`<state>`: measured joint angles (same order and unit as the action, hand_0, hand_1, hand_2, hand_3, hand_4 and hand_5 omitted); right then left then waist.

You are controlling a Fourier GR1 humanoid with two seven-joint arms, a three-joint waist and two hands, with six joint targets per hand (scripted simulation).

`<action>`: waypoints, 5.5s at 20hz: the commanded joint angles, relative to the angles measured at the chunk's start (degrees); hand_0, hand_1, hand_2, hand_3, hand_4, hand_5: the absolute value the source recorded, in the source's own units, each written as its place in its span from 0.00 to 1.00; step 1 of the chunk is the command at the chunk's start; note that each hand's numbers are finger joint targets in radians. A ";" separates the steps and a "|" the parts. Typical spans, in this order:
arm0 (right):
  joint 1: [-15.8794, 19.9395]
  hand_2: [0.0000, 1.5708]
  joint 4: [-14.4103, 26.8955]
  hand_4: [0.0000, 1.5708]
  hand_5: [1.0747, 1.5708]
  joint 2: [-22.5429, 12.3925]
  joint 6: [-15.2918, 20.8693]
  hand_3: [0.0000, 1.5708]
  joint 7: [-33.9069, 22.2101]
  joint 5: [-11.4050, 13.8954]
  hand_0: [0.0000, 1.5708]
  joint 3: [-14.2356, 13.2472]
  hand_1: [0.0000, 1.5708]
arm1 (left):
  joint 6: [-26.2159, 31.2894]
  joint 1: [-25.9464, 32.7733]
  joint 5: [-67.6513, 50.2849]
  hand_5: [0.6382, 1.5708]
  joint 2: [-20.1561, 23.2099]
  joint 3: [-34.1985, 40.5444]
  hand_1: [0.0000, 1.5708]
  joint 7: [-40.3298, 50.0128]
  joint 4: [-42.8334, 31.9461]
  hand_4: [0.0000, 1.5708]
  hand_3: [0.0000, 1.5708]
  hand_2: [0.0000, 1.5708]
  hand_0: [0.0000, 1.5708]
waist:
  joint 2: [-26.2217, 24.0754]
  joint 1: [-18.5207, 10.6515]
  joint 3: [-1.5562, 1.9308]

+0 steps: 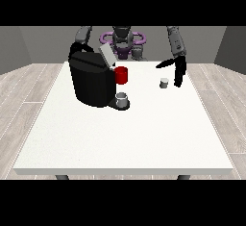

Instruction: Insert the coffee pod into the coffee machine and close the lid

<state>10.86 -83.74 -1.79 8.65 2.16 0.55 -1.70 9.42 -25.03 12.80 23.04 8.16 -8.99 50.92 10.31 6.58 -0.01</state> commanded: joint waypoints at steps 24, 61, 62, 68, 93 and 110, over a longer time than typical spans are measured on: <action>0.27 0.00 -0.89 0.31 1.00 -0.50 -0.70 0.00 -1.71 -0.92 0.00 0.93 0.00 | -15.71 -7.51 15.96 1.00 1.97 -1.71 0.53 -9.25 -18.86 0.25 0.47 0.62 0.53 | 0.63 3.24 -0.03; 4.08 0.00 9.53 0.32 1.00 1.73 0.96 0.00 3.54 -2.70 0.00 1.11 0.00 | -2.43 -28.89 21.11 1.00 -0.03 -4.17 0.80 -2.16 -12.30 0.34 0.82 0.85 0.80 | -3.11 4.70 0.02; 3.80 0.00 7.41 0.33 1.00 0.06 -2.22 0.00 0.80 -2.97 0.00 0.89 0.00 | -0.93 -30.13 21.64 1.00 3.83 -3.61 0.80 -2.21 -12.81 0.34 0.81 0.84 0.80 | -4.52 6.33 0.01; 5.61 0.00 7.15 0.32 1.00 -1.46 -1.73 0.00 0.44 -2.21 0.00 0.06 0.00 | -0.03 -35.97 20.34 1.00 4.94 -0.72 0.77 1.23 -13.19 0.32 0.76 0.80 0.77 | -1.35 8.21 0.01; 5.53 0.00 2.22 0.33 1.00 -0.20 -0.27 0.00 -0.54 -2.08 0.00 0.67 0.00 | -1.93 -40.65 23.10 1.00 2.98 -0.68 0.80 1.84 -15.86 0.33 0.77 0.83 0.80 | 2.93 12.07 0.01; 7.88 0.00 2.77 0.26 1.00 0.65 1.30 0.00 -0.55 -1.24 0.00 1.03 0.00 | -3.35 -43.48 25.44 1.00 0.96 -1.32 0.78 4.28 -16.97 0.31 0.76 0.81 0.78 | 5.22 12.14 0.01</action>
<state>18.93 -79.68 -2.51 9.04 2.50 -2.33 -3.09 7.37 -67.05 37.49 24.58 6.67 -6.63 35.07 14.64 16.84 0.00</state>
